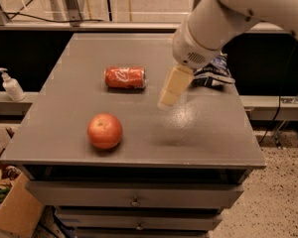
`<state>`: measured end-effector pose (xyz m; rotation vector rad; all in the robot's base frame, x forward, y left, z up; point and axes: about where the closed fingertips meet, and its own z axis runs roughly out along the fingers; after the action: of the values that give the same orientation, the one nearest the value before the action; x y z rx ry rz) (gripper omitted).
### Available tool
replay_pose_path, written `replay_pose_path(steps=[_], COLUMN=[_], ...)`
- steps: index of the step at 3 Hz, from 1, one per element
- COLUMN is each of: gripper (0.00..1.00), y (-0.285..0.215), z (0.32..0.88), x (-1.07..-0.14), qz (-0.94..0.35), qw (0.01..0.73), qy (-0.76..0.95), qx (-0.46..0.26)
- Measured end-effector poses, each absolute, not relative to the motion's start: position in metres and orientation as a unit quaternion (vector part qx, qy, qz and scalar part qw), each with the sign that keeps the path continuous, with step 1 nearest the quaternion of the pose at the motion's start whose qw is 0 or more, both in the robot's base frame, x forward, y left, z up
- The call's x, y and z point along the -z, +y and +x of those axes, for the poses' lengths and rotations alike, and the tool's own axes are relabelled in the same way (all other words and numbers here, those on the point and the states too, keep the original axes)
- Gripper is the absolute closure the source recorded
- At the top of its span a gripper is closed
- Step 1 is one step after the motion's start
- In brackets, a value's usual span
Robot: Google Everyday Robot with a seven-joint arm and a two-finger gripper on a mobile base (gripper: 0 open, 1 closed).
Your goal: Place coke can upright
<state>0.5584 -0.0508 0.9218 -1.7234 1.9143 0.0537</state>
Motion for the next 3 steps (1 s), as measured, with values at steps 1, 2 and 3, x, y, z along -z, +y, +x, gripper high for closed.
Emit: replay_pose_path(steps=[1, 2, 3], gripper=[0.0, 0.0, 0.0], y=[-0.025, -0.005, 0.014], z=[0.59, 0.617, 0.639], x=[-0.901, -0.885, -0.877], qz=[-0.646, -0.646, -0.649], qw=[0.291, 0.297, 0.299], qy=[0.705, 0.703, 0.7], qx=[-0.019, -0.014, -0.006])
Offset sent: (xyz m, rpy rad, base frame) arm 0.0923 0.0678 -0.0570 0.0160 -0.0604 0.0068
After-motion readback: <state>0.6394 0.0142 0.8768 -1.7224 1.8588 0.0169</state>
